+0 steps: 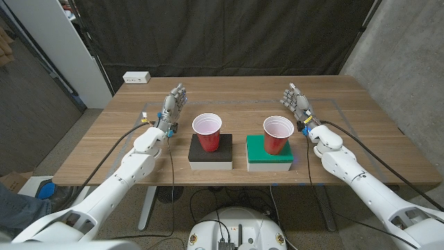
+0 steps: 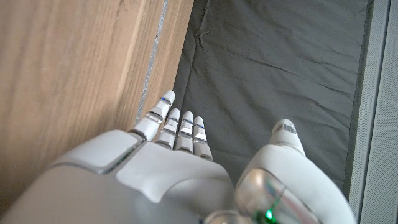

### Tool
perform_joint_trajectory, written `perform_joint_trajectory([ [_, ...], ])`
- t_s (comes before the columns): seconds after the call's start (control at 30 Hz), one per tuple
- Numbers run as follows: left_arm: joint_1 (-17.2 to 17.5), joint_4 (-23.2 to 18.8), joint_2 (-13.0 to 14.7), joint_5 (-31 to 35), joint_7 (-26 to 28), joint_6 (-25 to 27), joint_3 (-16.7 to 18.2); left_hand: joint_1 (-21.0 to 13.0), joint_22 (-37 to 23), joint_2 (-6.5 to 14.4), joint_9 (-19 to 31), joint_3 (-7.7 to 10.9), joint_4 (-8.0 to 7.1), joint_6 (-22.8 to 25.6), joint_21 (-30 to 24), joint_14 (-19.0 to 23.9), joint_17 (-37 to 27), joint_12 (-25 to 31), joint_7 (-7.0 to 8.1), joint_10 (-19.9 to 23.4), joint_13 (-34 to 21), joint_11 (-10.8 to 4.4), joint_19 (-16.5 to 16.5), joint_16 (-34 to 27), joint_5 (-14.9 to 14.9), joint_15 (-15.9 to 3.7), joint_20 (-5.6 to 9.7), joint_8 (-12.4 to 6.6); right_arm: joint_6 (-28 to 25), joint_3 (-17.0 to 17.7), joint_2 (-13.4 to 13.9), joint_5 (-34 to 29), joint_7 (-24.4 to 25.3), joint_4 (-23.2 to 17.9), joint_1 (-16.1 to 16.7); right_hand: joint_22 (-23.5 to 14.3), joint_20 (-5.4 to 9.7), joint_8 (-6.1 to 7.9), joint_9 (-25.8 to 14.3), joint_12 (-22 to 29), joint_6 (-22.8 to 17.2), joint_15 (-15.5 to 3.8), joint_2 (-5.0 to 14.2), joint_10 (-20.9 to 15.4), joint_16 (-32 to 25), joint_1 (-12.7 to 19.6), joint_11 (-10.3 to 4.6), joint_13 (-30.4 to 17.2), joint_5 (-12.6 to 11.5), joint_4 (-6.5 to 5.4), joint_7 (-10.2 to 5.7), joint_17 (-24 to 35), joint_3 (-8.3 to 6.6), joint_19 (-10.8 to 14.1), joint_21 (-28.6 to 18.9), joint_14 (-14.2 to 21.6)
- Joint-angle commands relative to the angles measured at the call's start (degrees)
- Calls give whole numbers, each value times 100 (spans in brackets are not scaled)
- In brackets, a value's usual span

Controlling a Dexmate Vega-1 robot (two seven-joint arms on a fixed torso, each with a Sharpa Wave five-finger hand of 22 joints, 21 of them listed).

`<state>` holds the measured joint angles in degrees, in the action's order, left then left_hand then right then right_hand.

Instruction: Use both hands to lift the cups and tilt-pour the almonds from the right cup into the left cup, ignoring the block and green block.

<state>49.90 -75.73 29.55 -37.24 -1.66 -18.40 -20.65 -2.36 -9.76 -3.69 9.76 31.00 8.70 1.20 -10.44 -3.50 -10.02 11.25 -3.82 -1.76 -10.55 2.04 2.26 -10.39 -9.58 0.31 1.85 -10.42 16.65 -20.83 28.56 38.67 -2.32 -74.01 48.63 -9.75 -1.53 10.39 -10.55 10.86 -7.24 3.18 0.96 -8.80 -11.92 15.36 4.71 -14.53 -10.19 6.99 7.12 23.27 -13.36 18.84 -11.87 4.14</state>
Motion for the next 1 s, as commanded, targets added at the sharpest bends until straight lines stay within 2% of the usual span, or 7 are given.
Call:
perform_joint_trajectory([
  [0.03, 96, -73, 50, 37, -72, -184, 25, -14, -17, -44, 30, 30, 10, 47, -47, -8, -23, 31, -26, -44, -13, -13, 18, -39, -27, -5, 323, -50, -12, 73, -60, 172, 42, -45, 125, -30, 4, 46, -24, 31, -6, 10, -13, -72, -37, 62, 19, -15, -27, 19, 53, 17, -42, 51, -25, 73],
  [0.2, 59, 123, -64, 97, -78, -479, 43, -51, -15, -22, 30, 43, 25, 137, -88, 107, -21, 82, 10, 100, -12, -67, -100, -72, -32, -56, 384, -73, 43, 39, -15, -54, 268, -139, 166, -30, -6, 96, -24, 67, -112, -28, -3, -164, -77, 69, -28, 19, -30, 30, 38, -1, -41, 133, -41, 182],
  [0.33, 47, 210, -70, 282, 64, -632, 44, -155, -13, -44, 29, 57, 75, 524, -196, 540, -18, 174, 27, 472, -12, -131, -539, -154, -43, -183, 510, -145, 139, -35, 77, -472, 571, -214, 173, -30, 13, 117, -25, 80, -165, -47, 16, -203, -95, 90, -35, 36, -31, 42, 28, -11, -52, 188, -53, 234],
  [0.5, 153, -208, 225, 984, 814, -315, -4, -354, -15, -111, 37, 98, 133, 895, -252, 985, -16, 247, 58, 885, -12, -287, -959, -200, -67, -293, 529, -192, 53, -135, 295, -1013, 923, -428, 174, -29, 37, 179, -29, 102, -337, -87, 51, -271, -116, 183, -63, 68, -36, 93, 7, -30, -92, 270, -63, 302],
  [0.7, 254, -673, 501, 1774, 1604, 105, -34, -518, -22, -164, 43, 135, 163, 1107, -259, 1153, -17, 259, 88, 1048, -15, -336, -1119, -197, -87, -338, 498, -232, -328, -292, 689, -1828, 1358, -826, 155, -27, 77, 182, -32, 95, -348, -124, 69, -273, -120, 341, -108, 92, -44, 178, -13, -49, -153, 324, -62, 334],
  [0.83, 251, -880, 623, 2253, 1987, 396, -90, -588, -29, -194, 46, 148, 167, 1158, -255, 1156, -20, 237, 148, 1056, -14, -404, -1161, -170, -94, -369, 453, -230, -848, -448, 992, -2363, 1499, -1153, 65, -23, 75, 141, -43, 50, -222, -32, 46, -134, -78, 576, 27, 110, -49, 277, 116, -70, -226, 290, -18, 247],
  [1.0, 149, -1013, 724, 3045, 2484, 732, -260, -741, -34, -261, 50, 171, 197, 1215, -272, 1300, -22, 238, 181, 1150, -15, -437, -1288, -186, -109, -407, 477, -232, -885, -596, 1031, -2864, 1708, -1089, -50, -22, 47, 129, -48, 42, -174, -11, 17, -82, -54, 671, 40, 117, -48, 294, 142, -78, -247, 182, 36, 184],
])
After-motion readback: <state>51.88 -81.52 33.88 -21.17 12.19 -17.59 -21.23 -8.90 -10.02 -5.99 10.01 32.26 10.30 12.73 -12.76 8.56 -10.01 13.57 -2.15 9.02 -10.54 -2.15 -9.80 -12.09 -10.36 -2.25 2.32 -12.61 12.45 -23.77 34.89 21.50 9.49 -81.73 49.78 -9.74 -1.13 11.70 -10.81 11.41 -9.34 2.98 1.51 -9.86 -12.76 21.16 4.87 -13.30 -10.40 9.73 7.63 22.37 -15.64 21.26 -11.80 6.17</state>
